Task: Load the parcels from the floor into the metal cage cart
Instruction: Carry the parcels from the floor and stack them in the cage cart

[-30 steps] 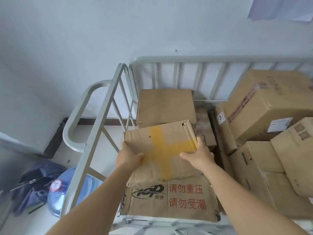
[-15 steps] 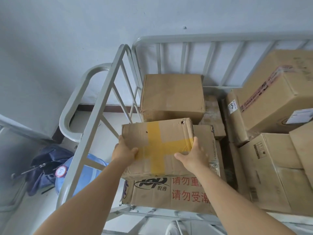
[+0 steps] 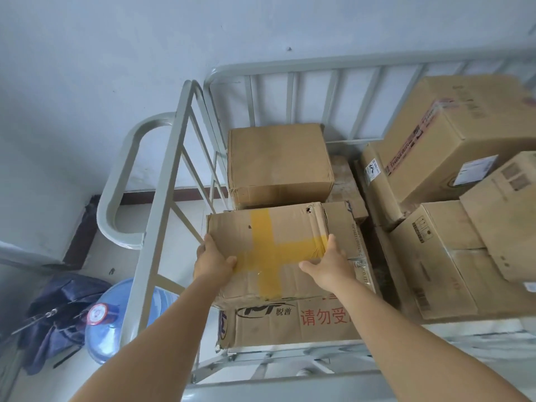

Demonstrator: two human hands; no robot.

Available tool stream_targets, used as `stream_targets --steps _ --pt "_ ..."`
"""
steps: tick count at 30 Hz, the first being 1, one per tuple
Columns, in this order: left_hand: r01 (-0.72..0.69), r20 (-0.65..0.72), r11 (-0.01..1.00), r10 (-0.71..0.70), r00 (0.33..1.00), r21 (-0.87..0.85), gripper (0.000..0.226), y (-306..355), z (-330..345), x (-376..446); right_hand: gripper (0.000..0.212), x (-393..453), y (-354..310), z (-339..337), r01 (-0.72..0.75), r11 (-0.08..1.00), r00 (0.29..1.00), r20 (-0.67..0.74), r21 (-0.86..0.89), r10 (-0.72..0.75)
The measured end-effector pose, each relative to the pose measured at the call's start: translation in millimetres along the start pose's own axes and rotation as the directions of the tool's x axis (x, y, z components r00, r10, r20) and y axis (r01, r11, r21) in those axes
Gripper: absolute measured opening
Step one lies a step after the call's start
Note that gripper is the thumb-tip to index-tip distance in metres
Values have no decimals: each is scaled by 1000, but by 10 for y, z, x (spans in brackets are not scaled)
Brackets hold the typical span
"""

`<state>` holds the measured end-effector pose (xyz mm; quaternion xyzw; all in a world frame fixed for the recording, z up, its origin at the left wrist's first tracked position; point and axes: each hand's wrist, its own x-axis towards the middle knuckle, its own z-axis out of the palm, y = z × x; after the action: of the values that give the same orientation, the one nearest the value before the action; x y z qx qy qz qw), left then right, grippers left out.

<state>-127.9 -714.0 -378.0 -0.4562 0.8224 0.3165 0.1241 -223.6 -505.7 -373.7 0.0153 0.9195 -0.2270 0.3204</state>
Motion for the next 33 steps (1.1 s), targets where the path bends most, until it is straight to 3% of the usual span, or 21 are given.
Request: stream_targets --steps 6,11,16,22,28,33 --pt "-294 69 911 287 956 291 82 121 -131 -254 95 -395 -48 -74 15 1000 995 -97 -19 -16" --pt "-600 228 688 560 797 409 80 336 -278 -622 92 -913 43 -170 37 993 963 -263 -114 -66" --pt "-793 361 441 720 592 421 77 600 -323 -1150 88 -1562 332 -300 -57 988 909 -417 -143 -8" --pt "-934 447 196 836 319 300 71 868 -108 -1912 85 -2383 852 -382 -216 976 811 -563 -33 160" --pt "-974 563 -97 826 35 203 75 898 319 -2848 79 -3302 1521 -185 -382 915 697 -609 129 377" --pt "-935 672 -333 721 -169 123 75 602 755 -3616 82 -4047 2114 316 -533 794 585 -551 291 595"
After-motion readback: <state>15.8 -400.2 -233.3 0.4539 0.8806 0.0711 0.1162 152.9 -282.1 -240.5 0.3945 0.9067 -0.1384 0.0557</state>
